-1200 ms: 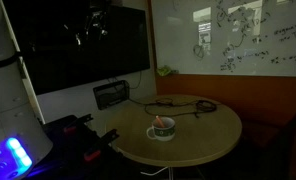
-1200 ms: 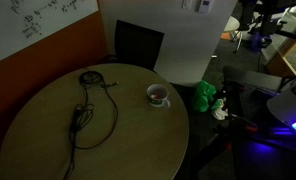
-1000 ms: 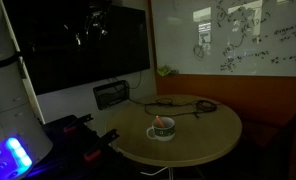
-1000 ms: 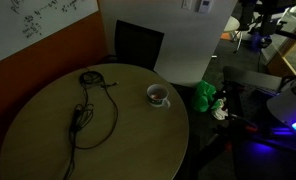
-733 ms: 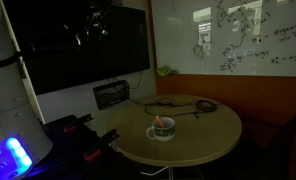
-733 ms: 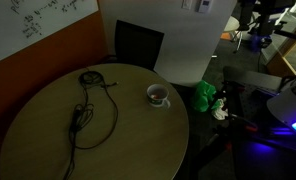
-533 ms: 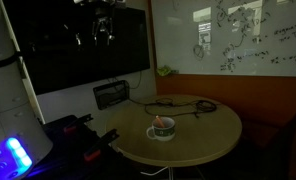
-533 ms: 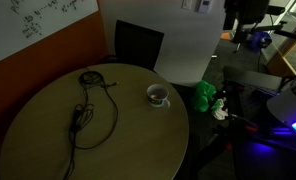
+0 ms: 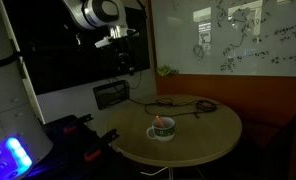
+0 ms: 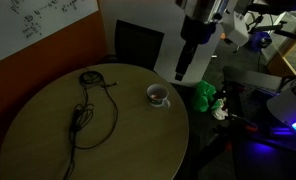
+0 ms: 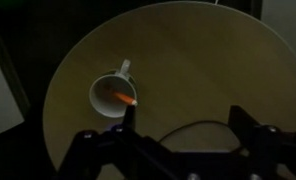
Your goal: Move the cup to the left
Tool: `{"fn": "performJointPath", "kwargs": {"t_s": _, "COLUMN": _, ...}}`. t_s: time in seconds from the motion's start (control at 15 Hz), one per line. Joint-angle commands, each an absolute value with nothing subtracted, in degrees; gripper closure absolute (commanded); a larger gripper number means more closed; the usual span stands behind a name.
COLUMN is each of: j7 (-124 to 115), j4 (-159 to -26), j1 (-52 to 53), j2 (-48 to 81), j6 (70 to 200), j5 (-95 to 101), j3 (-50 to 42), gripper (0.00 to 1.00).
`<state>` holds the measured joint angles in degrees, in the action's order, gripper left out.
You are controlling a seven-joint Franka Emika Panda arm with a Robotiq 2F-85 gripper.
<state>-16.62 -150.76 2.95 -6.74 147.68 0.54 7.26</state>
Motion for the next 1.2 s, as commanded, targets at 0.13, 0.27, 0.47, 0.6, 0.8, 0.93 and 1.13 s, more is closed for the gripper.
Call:
{"fn": "performJointPath", "kwargs": {"t_s": 0.13, "j7": -26.7, "j4": -146.2, "j1": 2.2, "j2": 8.1, "j6": 154.0, "j5": 17.5, "j3": 3.6, "gripper": 0.00}}
{"fn": "performJointPath", "kwargs": {"t_s": 0.27, "j7": -30.1, "j4": -143.9, "j1": 4.2, "j2": 12.2, "j6": 152.3, "j5": 21.9, "j3": 0.2, "gripper": 0.00}}
{"fn": "performJointPath", "kwargs": {"t_s": 0.47, "j7": -28.9, "j4": -144.2, "j1": 5.5, "j2": 12.9, "j6": 153.5, "j5": 20.5, "j3": -1.9, "gripper": 0.00}}
{"fn": "performJointPath", "kwargs": {"t_s": 0.6, "j7": -31.3, "j4": -143.0, "j1": 6.8, "j2": 13.2, "j6": 152.6, "j5": 21.6, "j3": -3.0, "gripper": 0.00}}
{"fn": "performJointPath", "kwargs": {"t_s": 0.8, "j7": -30.9, "j4": -142.1, "j1": 7.3, "j2": 14.0, "j6": 151.1, "j5": 21.8, "j3": -3.1, "gripper": 0.00}}
{"fn": "performJointPath", "kwargs": {"t_s": 0.93, "j7": -25.8, "j4": -141.0, "j1": 6.5, "j2": 16.9, "j6": 151.4, "j5": 20.7, "j3": -2.3, "gripper": 0.00}}
{"fn": "performJointPath", "kwargs": {"t_s": 1.13, "j7": -19.6, "j4": -138.5, "j1": 6.7, "j2": 22.9, "j6": 153.4, "j5": 21.8, "j3": -2.8, "gripper": 0.00}}
